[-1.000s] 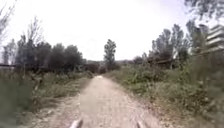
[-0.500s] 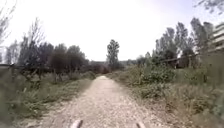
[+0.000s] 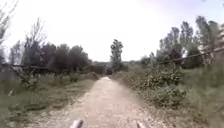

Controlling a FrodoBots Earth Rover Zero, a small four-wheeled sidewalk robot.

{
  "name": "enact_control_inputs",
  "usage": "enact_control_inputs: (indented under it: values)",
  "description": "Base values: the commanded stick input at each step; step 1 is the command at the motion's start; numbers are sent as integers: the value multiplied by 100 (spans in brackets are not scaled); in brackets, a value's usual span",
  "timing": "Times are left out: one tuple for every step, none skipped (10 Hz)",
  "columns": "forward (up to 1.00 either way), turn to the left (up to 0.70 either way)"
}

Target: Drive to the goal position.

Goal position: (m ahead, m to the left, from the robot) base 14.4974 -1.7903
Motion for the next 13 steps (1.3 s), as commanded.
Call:
enact_control_inputs:
  values:
    - [85, 0]
    - [85, 0]
    - [85, 0]
    - [85, 0]
    - [85, 0]
    - [85, 0]
    - [85, 0]
    - [85, 0]
    - [85, 0]
    - [85, 0]
    - [85, 0]
    - [85, -18]
    - [85, -34]
